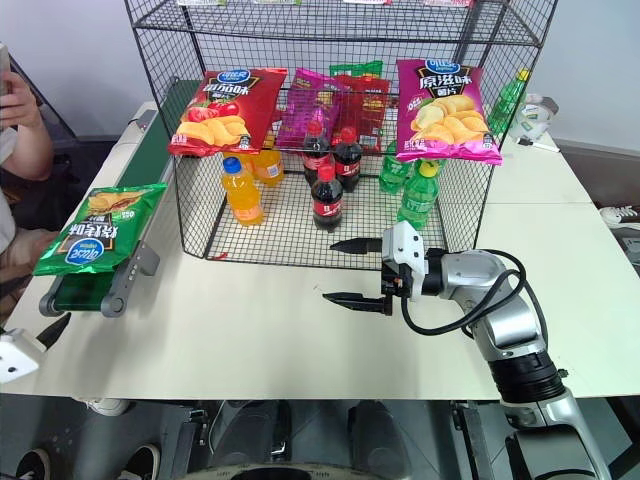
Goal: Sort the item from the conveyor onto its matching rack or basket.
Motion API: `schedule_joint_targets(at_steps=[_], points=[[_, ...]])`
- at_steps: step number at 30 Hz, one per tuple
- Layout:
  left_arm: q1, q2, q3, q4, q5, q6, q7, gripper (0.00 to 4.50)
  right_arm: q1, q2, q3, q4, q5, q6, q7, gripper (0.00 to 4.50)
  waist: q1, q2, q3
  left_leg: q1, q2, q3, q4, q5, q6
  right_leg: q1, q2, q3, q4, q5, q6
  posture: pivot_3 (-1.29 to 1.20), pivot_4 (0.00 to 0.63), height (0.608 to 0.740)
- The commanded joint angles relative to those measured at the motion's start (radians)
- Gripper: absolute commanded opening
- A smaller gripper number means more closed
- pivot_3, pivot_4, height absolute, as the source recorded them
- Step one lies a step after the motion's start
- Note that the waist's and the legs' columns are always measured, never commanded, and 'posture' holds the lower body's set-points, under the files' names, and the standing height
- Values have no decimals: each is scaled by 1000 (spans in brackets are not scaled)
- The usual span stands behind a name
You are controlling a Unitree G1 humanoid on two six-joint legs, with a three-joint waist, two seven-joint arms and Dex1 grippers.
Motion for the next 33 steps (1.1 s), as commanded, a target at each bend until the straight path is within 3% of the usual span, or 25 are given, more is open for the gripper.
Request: schedule_joint_targets(at_steps=[1,19,22,29,30,33], points=[[-9,26,-8,2,-5,2,17,4500,-3,-5,-21,-8,3,-21,-4,4196,0,0,0,0,0,0,0,0,0,0,0,0,0,0,0,0,150,739],[-63,40,-88,29,-31,17,4,4500,-7,-23,-52,6,-10,-40,-28,4196,1,0,0,0,0,0,0,0,0,0,0,0,0,0,0,0,150,739],[-68,44,-101,38,-49,10,-7,3715,-6,-28,-56,12,-12,-46,-32,4256,1,0,0,0,0,0,0,0,0,0,0,0,0,0,0,0,150,739],[-74,56,-107,49,-80,1,-19,227,-9,-32,-68,28,-18,-61,-41,4256,1,0,0,0,0,0,0,0,0,0,0,0,1,0,0,0,150,739],[-75,57,-105,47,-94,2,-24,28,-9,-32,-68,30,-19,-63,-41,4256,1,0,0,0,0,0,0,0,0,0,0,0,1,0,0,0,150,739],[-77,56,-88,19,-180,15,-61,28,-10,-32,-68,33,-20,-67,-42,4256,1,0,0,0,0,1,0,0,0,0,0,0,1,0,0,0,150,739]])
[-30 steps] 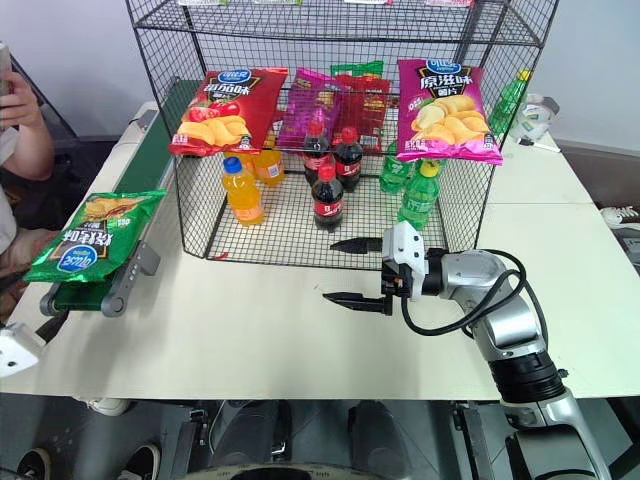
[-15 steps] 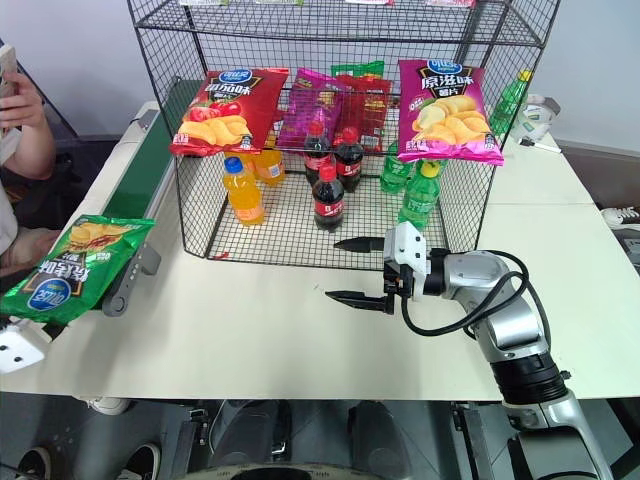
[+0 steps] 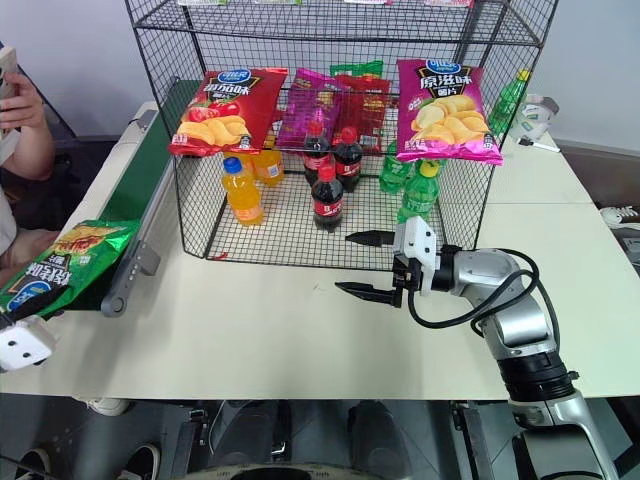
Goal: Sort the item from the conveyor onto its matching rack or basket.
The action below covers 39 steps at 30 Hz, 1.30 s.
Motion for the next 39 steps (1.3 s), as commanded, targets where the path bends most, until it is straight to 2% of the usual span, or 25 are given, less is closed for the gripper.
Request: schedule_joint_targets(at_steps=[1,2,4,6,8,9,11,14,18,22,23,27,34,39], points=[[1,20,32,-42,-123,8,-44,28,-16,-7,-29,-8,7,-20,-3,4256,0,0,0,0,0,0,0,0,0,0,0,0,0,0,0,0,150,739],[4,17,36,-62,-186,24,-76,28,-16,-7,-29,-7,7,-21,-3,4256,0,0,0,0,0,0,0,0,0,0,0,0,0,0,0,0,150,739],[56,30,47,-184,-476,125,-261,28,-17,-6,-29,3,6,-28,-1,4256,-1,0,0,0,0,0,0,0,0,0,0,0,0,0,0,0,150,739],[96,44,64,-278,-658,238,-397,28,-19,-7,-30,12,6,-33,3,4256,-2,0,0,0,0,0,0,0,0,0,-1,0,0,0,0,0,150,739],[179,93,117,-476,-887,485,-518,28,-29,-4,-24,29,3,-38,9,4256,-3,0,0,0,1,0,0,0,0,0,-1,0,0,0,0,0,150,739],[204,109,147,-558,-981,594,-543,28,-36,-1,-21,37,1,-42,11,4256,-5,0,0,0,1,-1,0,0,0,0,-1,0,0,0,0,0,150,739],[225,120,203,-655,-1082,724,-585,28,-46,1,-17,49,0,-48,16,4256,-3,0,0,0,0,-1,1,0,0,1,-1,0,0,0,0,0,150,739],[205,131,309,-751,-1234,909,-604,28,-62,9,-12,73,-5,-56,19,4256,-3,1,0,0,0,-1,1,0,0,1,-1,0,0,0,0,0,150,739],[192,106,385,-835,-1479,1158,-577,28,-61,15,-13,85,-5,-64,21,4256,-5,1,0,0,0,-1,0,0,0,1,1,0,0,0,0,0,150,739],[214,108,381,-911,-1579,1332,-611,28,-49,10,-24,71,39,-9,40,4256,-6,1,0,0,0,0,1,0,0,1,1,0,0,0,0,0,150,739],[184,113,360,-932,-1625,1357,-599,28,-43,7,-35,50,96,67,44,4256,-5,1,1,0,0,-1,1,0,0,1,2,0,0,0,0,0,150,739],[-15,130,227,-946,-1740,1411,-568,28,-27,-21,-73,-7,329,366,82,4256,9,1,1,1,0,-1,2,0,0,3,2,0,1,0,0,0,150,739],[-291,131,51,-858,-1934,1563,-561,28,-90,35,-88,20,420,484,79,4256,-6,3,1,2,1,-1,2,0,0,1,5,2,2,0,0,0,150,739],[-478,74,-88,-782,-1942,1630,-570,28,-115,81,-79,-12,474,549,78,4256,1,3,1,1,0,-1,2,1,-1,0,5,3,4,0,0,0,150,739]])
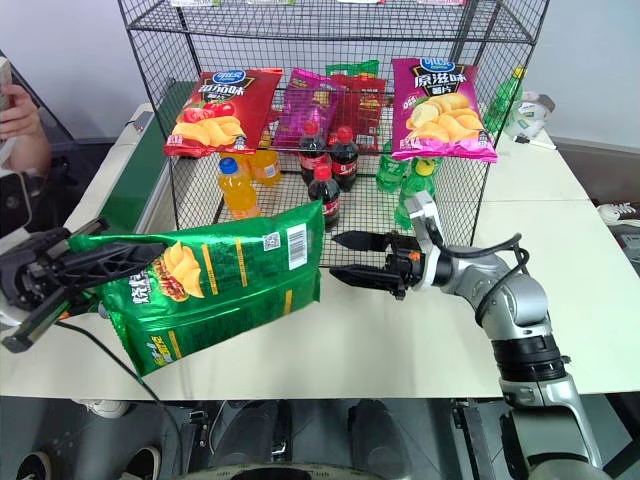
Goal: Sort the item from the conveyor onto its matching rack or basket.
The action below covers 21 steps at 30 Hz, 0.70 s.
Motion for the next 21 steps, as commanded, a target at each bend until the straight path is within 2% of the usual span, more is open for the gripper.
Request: schedule_joint_targets(at_steps=[1,4,8,14,21], points=[[-109,-45,-84,45,1,32,-4,28,-3,28,-5,-76,77,55,5,4256,4,0,0,0,0,0,0,0,0,0,0,0,0,0,0,0,150,739],[-195,-97,-148,65,33,51,10,28,5,41,-7,-129,146,129,-1,4256,7,0,0,-2,0,0,1,0,0,-1,0,0,0,0,0,0,150,739],[-270,-145,-184,89,49,82,10,28,19,26,-1,-148,151,157,13,4256,7,0,0,-2,0,0,2,0,0,-1,0,0,0,0,0,0,150,739],[-298,-155,-166,101,45,123,8,28,26,1,-22,-111,148,165,28,4256,3,0,0,-2,0,0,2,0,0,-1,1,0,0,0,0,0,150,739],[-329,-209,-194,103,108,119,6,28,31,32,52,-179,144,186,22,4256,4,0,0,-2,0,0,2,0,0,-1,0,0,0,0,0,0,150,739]])
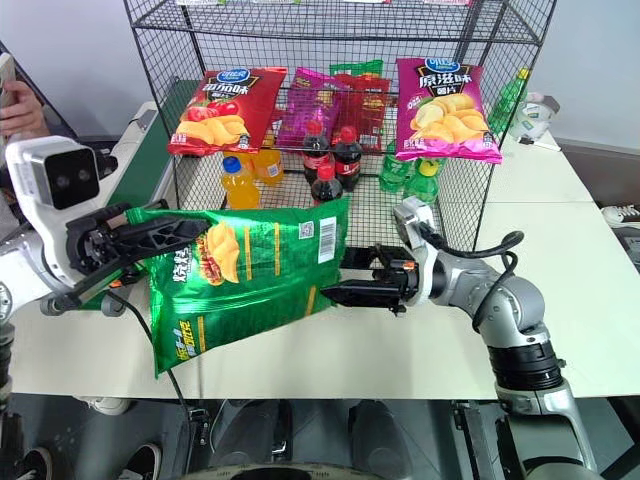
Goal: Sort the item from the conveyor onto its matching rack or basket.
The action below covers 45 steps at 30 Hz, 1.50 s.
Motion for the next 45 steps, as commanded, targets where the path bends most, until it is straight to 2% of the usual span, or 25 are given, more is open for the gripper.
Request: schedule_joint_targets(at_steps=[1,11,14,15,18,20,21,26,31,33,35,40,45], points=[[-26,-19,8,-9,31,-6,-7,28,-4,10,32,-44,0,1,15,4256,0,0,0,0,0,0,0,0,0,0,0,0,0,0,0,0,150,739],[-28,-50,4,-6,127,-8,-42,28,-7,13,49,-52,29,46,10,4256,1,0,0,0,0,0,0,0,0,0,0,0,0,0,0,0,150,739],[-21,-55,4,-1,170,-14,-66,0,-11,13,48,-48,25,56,5,3408,1,0,0,0,0,0,0,0,0,0,0,0,0,0,0,0,150,739],[-19,-59,4,-1,182,-17,-72,0,-11,14,47,-47,24,56,4,2973,1,0,0,0,0,0,0,0,0,0,0,0,0,0,0,0,150,739],[-6,-66,5,-1,223,-25,-92,0,-11,15,41,-40,23,60,-2,1474,1,0,0,0,0,0,0,0,0,0,1,0,0,0,0,0,150,739],[-2,-74,7,0,251,-38,-101,0,-12,13,41,-36,17,56,0,284,1,0,0,0,0,0,0,0,0,0,1,0,0,0,0,0,150,739],[-2,-77,7,1,262,-41,-105,0,-12,13,40,-35,16,56,0,69,1,0,0,0,0,0,0,0,0,0,1,0,0,0,0,0,150,739],[17,-32,13,27,279,13,-103,0,-12,7,30,-33,-21,16,-10,69,0,0,0,0,0,0,0,0,0,0,0,0,0,0,0,0,150,739],[113,-3,74,44,377,-45,-144,2347,3,-23,4,-76,-116,-87,-58,0,-1,0,0,0,0,0,-1,0,0,-1,0,0,-1,0,0,0,150,739],[154,-1,112,65,413,-76,-151,3388,36,-56,-1,-125,-181,-162,-63,0,1,0,1,-1,0,0,-1,0,0,-1,0,0,-1,0,0,0,150,739],[183,-23,150,93,480,-155,-151,4464,65,-86,13,-165,-312,-313,-76,0,4,0,0,-1,0,0,-1,0,0,-1,-1,0,-3,0,0,0,150,739],[234,-83,206,143,573,-271,-134,4489,9,-36,-17,-193,-591,-731,-218,0,-1,0,0,-1,0,0,-1,0,0,0,-1,0,-3,0,0,0,150,739],[254,-121,215,152,591,-298,-122,4489,-64,-51,-35,-182,-782,-982,-326,0,3,0,0,-1,0,0,-2,0,0,0,-1,-1,-3,0,0,0,150,739]])
